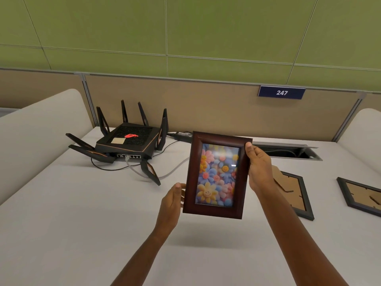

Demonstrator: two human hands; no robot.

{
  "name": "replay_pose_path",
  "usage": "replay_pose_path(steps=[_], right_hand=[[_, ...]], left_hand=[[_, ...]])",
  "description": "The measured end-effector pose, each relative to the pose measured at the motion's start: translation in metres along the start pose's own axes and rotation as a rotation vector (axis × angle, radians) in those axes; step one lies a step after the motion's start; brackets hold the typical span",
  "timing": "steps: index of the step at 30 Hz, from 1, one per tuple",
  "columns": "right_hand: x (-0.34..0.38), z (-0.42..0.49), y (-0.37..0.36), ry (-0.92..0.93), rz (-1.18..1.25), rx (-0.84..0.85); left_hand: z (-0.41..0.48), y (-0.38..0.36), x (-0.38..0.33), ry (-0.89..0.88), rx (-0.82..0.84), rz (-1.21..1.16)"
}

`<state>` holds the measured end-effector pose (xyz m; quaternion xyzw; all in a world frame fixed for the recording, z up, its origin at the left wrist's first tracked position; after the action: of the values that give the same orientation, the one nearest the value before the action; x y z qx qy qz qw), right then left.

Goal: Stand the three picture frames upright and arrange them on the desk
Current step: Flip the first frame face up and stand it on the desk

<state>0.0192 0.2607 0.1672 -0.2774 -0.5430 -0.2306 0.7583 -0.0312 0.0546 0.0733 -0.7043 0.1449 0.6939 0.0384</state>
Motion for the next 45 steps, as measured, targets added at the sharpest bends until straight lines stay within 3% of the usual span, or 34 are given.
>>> replay_pose_path(steps=[4, 10, 17, 25, 31, 35, 38, 45], right_hand=[[-0.01, -0.004, -0.001, -0.006, -0.01, -0.018], [-0.022, -0.009, -0.003, -0.022, -0.058, 0.009], [-0.04, -0.017, -0.006, -0.054, -0.024, 0.063], [-0.052, -0.015, -0.014, -0.03, 0.067, 0.109], [-0.066, -0.007, -0.03, -0.042, 0.044, 0.053], [-0.075, -0.001, -0.042, -0.017, -0.039, 0.075], [-0.084, 0.0, -0.049, -0.028, -0.051, 0.093], [-0.095, -0.004, -0.055, -0.039, -0.053, 0.125]], left_hand=[[0.0, 0.009, 0.005, -0.011, -0.103, -0.005], [0.005, 0.006, 0.005, 0.224, 0.09, -0.048], [0.011, 0.004, 0.0, 0.245, 0.216, -0.127], [0.023, 0.006, 0.008, 0.297, 0.234, -0.183], [0.032, 0.025, 0.02, 0.283, 0.076, -0.15], [0.026, 0.035, 0.036, 0.177, -0.053, 0.031], [0.021, 0.038, 0.05, 0.111, -0.072, 0.153], [0.015, 0.038, 0.058, 0.112, -0.138, 0.189]])
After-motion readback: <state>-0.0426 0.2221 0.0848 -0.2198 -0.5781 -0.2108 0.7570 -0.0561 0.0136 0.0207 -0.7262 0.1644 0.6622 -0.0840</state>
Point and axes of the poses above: each hand's wrist, its own z-axis towards the middle knuckle, its own y-axis out of the back of the hand, x = y × z, the point moved 4 cm from there along z, towards the middle knuckle, and after that the axes turned 9 degrees about y, right-handed, at the moved point
